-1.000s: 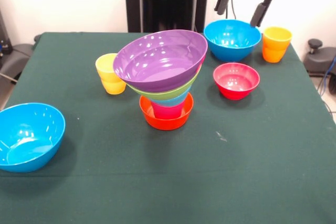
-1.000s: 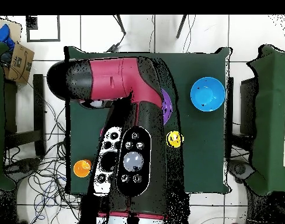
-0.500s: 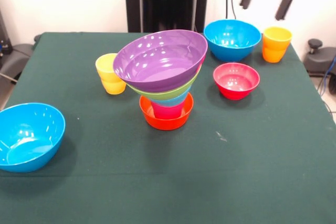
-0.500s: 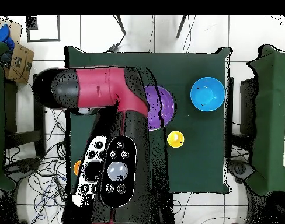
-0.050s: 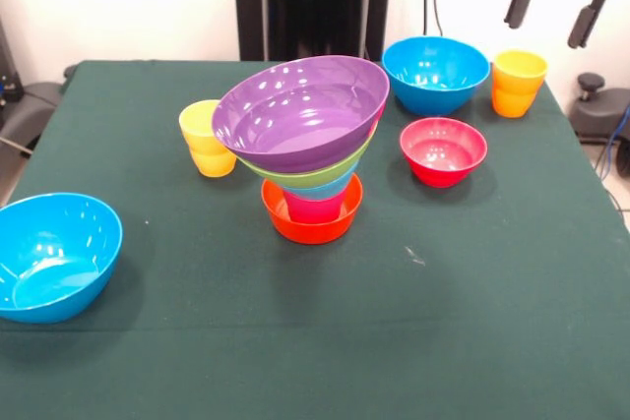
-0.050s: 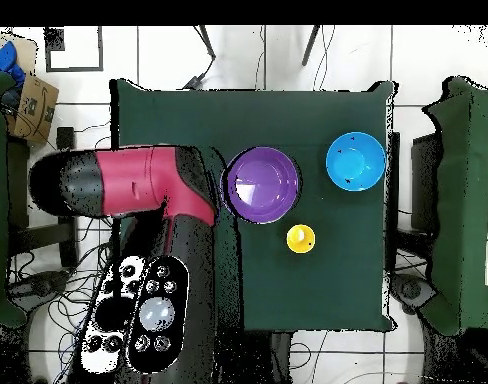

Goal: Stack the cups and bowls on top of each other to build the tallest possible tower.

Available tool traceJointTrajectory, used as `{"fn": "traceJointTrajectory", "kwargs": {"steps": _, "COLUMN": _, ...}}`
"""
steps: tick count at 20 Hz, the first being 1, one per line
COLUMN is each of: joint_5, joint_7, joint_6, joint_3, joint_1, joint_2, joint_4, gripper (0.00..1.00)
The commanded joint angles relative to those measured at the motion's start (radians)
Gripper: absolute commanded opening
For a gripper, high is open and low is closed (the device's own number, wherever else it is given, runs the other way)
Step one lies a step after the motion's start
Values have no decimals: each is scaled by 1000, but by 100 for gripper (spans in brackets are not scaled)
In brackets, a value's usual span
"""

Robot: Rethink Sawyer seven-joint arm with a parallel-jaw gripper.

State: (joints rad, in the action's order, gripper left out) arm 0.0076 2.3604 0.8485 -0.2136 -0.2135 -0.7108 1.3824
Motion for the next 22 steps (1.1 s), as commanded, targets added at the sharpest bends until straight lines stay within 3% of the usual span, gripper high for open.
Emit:
{"fn": "traceJointTrajectory", "kwargs": {"steps": 1, "joint_5": 22, "joint_7": 297, "joint_6": -112, "joint_3": -20, "joint_1": -33, "joint_2": 56, "joint_4": 166, "gripper": 100}}
{"fn": "traceJointTrajectory", "kwargs": {"steps": 5, "joint_5": 37, "joint_7": 355, "joint_6": -162, "joint_3": -49, "joint_1": -58, "joint_2": 75, "joint_4": 201, "gripper": 100}}
{"fn": "traceJointTrajectory", "kwargs": {"steps": 10, "joint_5": 28, "joint_7": 348, "joint_6": -245, "joint_3": -50, "joint_1": -54, "joint_2": 93, "joint_4": 250, "gripper": 100}}
{"fn": "traceJointTrajectory", "kwargs": {"steps": 16, "joint_5": 11, "joint_7": 323, "joint_6": -206, "joint_3": -75, "joint_1": -81, "joint_2": 43, "joint_4": 294, "gripper": 100}}
{"fn": "traceJointTrajectory", "kwargs": {"steps": 22, "joint_5": 19, "joint_7": 331, "joint_6": -236, "joint_3": -78, "joint_1": -118, "joint_2": 23, "joint_4": 365, "gripper": 100}}
